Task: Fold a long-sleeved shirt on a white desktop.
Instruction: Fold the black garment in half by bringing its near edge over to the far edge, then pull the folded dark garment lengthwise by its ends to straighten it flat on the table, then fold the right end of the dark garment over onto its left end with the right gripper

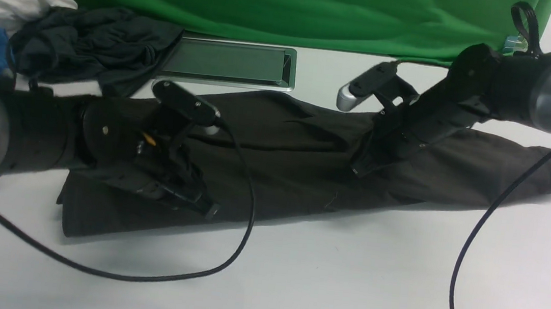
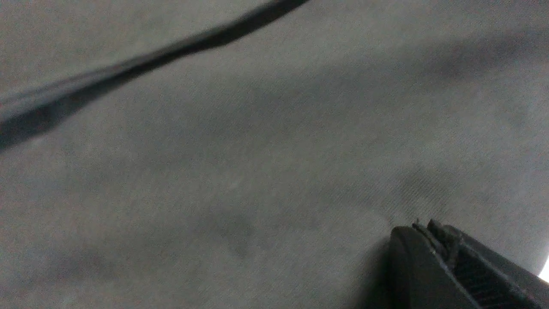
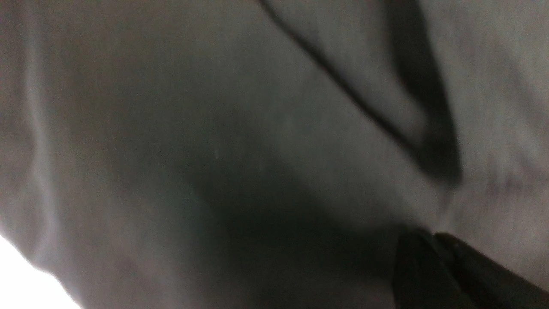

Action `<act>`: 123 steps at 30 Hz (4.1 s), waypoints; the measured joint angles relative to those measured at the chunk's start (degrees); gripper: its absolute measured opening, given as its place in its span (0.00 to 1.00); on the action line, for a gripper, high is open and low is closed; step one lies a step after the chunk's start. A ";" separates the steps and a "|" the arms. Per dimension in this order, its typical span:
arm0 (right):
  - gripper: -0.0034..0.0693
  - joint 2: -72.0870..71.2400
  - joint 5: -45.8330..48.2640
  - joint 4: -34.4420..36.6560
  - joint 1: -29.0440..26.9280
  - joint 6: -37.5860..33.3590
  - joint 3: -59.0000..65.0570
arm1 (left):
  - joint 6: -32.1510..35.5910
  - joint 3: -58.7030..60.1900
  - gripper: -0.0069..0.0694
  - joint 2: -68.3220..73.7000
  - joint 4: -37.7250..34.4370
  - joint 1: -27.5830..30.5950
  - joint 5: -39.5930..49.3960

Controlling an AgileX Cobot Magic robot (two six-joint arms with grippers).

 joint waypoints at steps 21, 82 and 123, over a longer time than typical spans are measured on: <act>0.07 6.92 -41.66 -0.05 -0.31 -0.20 -6.22 | 1.05 1.77 0.11 -0.83 -0.02 0.00 3.84; 0.95 -1.12 6.86 -16.61 -27.26 32.06 0.65 | 7.42 -36.43 0.11 -4.43 -5.95 -4.76 22.84; 0.14 -34.23 22.47 -8.19 -27.01 32.81 0.74 | -4.34 2.09 0.11 -57.25 4.61 -5.25 20.63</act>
